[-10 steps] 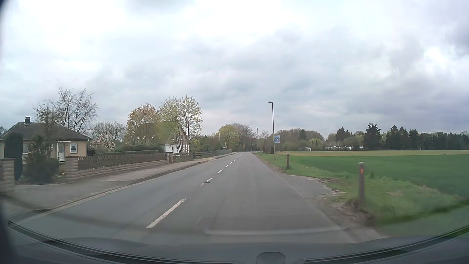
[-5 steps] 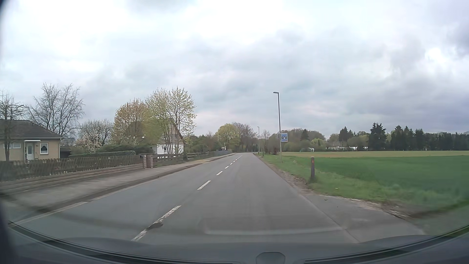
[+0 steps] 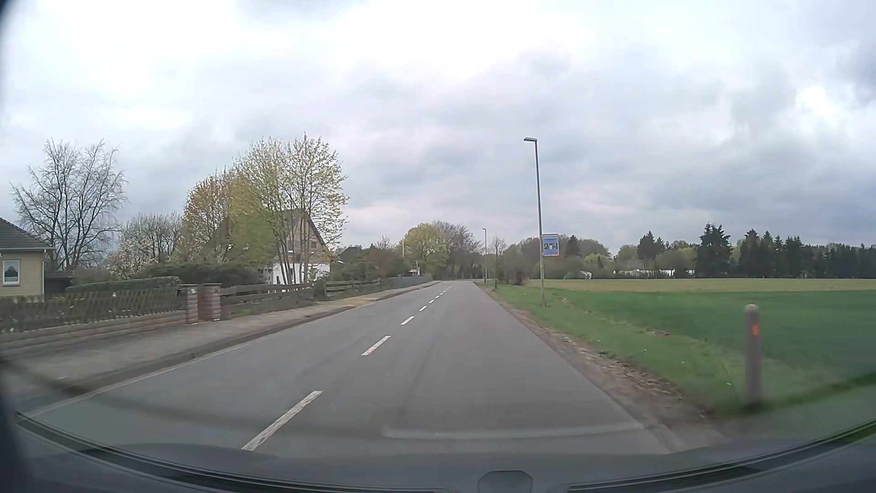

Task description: Follow the waypoints while adhering to traffic rules and regulations

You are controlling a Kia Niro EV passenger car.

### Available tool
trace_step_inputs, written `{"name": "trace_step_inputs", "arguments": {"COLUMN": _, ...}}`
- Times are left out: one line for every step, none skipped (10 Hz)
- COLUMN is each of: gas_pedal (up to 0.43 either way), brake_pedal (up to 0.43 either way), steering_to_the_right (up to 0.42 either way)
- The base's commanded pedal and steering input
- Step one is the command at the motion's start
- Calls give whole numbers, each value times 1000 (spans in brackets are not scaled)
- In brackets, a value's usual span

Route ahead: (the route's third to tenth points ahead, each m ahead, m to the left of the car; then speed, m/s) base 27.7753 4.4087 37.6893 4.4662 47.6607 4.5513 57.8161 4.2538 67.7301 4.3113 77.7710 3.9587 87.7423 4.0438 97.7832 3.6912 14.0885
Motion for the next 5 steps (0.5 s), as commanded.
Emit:
{"name": "trace_step_inputs", "arguments": {"gas_pedal": 177, "brake_pedal": 0, "steering_to_the_right": -2}}
{"name": "trace_step_inputs", "arguments": {"gas_pedal": 169, "brake_pedal": 0, "steering_to_the_right": -2}}
{"name": "trace_step_inputs", "arguments": {"gas_pedal": 169, "brake_pedal": 0, "steering_to_the_right": -2}}
{"name": "trace_step_inputs", "arguments": {"gas_pedal": 169, "brake_pedal": 0, "steering_to_the_right": -2}}
{"name": "trace_step_inputs", "arguments": {"gas_pedal": 169, "brake_pedal": 0, "steering_to_the_right": -2}}
